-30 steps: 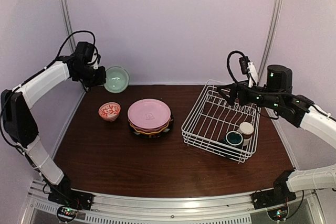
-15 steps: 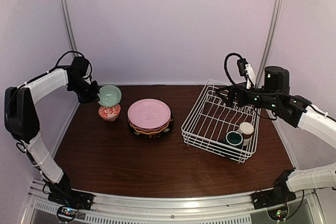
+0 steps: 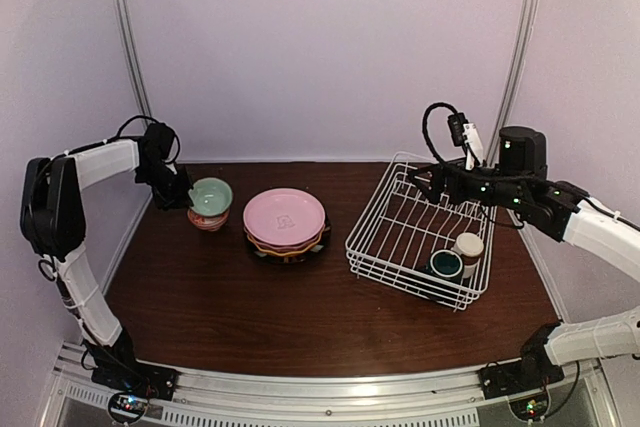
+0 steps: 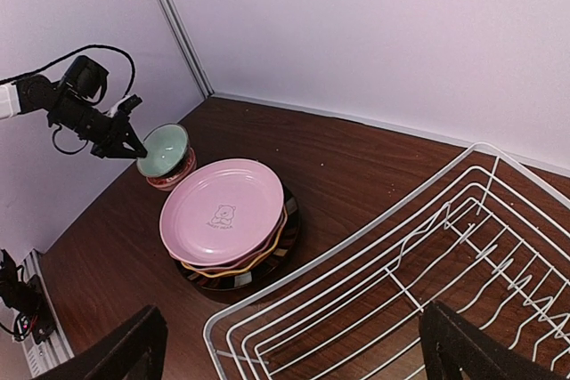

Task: Unload the mixed dishes from the dish rack
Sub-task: Place the bowl in the bowl.

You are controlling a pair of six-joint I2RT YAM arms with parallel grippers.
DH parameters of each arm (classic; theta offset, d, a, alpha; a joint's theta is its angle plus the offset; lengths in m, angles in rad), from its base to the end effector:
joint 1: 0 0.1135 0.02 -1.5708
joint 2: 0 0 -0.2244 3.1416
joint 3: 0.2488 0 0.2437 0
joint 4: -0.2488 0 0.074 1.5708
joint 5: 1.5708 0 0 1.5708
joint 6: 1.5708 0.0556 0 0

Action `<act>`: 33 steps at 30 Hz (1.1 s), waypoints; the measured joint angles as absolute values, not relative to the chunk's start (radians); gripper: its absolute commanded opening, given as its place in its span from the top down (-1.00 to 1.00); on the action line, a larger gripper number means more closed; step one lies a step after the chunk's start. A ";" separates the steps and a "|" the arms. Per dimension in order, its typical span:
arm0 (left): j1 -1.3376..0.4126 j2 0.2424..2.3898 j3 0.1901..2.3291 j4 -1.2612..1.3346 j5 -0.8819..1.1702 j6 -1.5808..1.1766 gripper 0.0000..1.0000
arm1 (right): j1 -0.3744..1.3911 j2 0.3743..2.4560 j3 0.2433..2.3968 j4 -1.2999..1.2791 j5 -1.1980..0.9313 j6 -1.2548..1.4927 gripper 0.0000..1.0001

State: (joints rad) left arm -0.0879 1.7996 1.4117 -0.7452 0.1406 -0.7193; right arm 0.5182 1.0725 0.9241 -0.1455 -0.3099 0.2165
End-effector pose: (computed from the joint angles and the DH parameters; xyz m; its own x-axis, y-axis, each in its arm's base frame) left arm 0.3648 -0.0400 0.1814 -0.7750 -0.5866 -0.2352 -0.4845 0.7904 -0.3747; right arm 0.2320 0.1518 0.2983 -0.4016 0.0065 -0.9158 -0.6543 0.6976 0.2919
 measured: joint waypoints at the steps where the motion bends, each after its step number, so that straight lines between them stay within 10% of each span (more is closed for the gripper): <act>1: -0.085 1.808 1.411 -0.741 0.144 -0.724 0.84 | 0.518 1.073 0.924 -0.146 -0.310 0.216 -0.99; 14: -0.046 1.855 1.393 -0.663 0.247 -0.756 0.51 | 0.518 1.079 0.924 -0.146 -0.311 0.216 -0.99; 24: -0.046 1.857 1.386 -0.660 0.250 -0.755 -0.31 | 0.518 1.086 0.926 -0.150 -0.314 0.215 -0.99; 33: -0.046 1.803 1.388 -0.677 0.190 -0.738 -0.66 | 0.518 1.094 0.986 -0.289 -0.299 0.196 -0.99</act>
State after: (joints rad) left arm -0.0456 1.8034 1.3876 -0.6769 0.1902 -0.7383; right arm 0.5182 1.0943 0.9859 -0.2893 -0.2985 0.1959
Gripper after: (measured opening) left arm 0.782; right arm 0.996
